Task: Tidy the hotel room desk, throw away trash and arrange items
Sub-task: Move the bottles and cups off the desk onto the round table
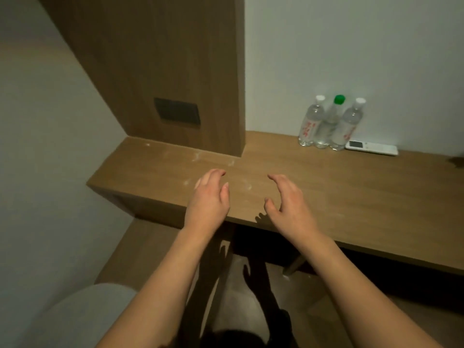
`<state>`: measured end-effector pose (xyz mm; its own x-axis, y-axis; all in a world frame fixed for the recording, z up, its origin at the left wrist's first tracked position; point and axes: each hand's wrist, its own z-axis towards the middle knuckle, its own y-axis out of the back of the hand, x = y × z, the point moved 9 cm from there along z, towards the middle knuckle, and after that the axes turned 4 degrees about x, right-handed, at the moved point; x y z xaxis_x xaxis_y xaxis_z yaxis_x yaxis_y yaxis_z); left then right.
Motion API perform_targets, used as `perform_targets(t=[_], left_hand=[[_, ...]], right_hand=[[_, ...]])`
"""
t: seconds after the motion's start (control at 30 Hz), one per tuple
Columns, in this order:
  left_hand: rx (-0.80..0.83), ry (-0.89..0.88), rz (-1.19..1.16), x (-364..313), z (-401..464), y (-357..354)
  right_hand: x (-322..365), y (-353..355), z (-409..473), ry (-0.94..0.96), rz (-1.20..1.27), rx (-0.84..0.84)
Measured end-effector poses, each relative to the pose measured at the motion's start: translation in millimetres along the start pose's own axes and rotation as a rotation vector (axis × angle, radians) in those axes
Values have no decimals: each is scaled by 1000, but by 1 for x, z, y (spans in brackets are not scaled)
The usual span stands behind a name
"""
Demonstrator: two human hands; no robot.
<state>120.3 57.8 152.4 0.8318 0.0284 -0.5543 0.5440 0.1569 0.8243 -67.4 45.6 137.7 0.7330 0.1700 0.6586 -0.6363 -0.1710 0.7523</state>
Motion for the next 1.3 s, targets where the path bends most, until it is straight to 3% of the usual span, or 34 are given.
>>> perform_targets(t=[0.3,0.7,1.03,1.13,1.3], left_hand=[[144,-156,47,-102,73,-89],[154,-102,-138,-117,212,-128],[317,-144,-292,-159,359,-217],[289,-196,-294,-171,384,-241],[286,-249,-248,-176,406,-268]], right_hand=[[-104,93,46,-110,3,-124],[-156,139,145,-190,131,-222],[-221,166,289,-380,31,-263],[-234,169,316,-369,10,-316],[-256,158,343,-379,-13,-223]])
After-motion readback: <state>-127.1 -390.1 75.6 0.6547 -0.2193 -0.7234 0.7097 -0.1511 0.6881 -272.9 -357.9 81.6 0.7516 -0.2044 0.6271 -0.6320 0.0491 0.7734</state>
